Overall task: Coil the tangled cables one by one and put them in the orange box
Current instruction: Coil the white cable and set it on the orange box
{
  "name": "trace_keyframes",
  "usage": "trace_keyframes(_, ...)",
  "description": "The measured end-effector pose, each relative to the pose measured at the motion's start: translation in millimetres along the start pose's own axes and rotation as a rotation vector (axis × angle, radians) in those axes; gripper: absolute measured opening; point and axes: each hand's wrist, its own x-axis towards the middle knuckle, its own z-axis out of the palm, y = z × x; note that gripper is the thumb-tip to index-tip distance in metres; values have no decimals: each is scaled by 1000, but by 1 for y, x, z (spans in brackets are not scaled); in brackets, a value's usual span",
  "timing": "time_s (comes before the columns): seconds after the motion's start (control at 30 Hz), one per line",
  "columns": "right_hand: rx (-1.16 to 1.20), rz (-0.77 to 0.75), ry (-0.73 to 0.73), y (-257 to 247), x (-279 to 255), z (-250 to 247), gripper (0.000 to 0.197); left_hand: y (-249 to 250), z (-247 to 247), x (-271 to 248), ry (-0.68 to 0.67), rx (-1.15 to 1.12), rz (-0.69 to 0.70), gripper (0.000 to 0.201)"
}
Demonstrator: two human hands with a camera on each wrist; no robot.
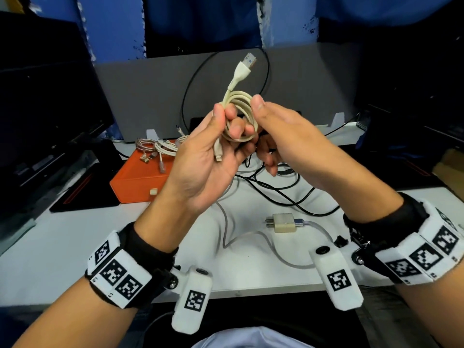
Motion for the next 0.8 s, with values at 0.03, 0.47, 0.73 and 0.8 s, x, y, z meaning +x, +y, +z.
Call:
trace_keyframes(0.03,-18,-1,3,1,0,2,50,-1,0,0,-2,2,4,33)
trace_keyframes(0.47,-890,-210,44,-15,-6,-19,37,23,-12,-3,-12,649,-91,47)
trace_keyframes(0.73,-1062,-243,-222,-16,-12,-11,39,41,-18,-11,-298,1342,-66,38)
trace_keyframes(0.8,-918,-238,-204,-11,-10,-12,41,43,-16,-11,-301,1464,-22,35)
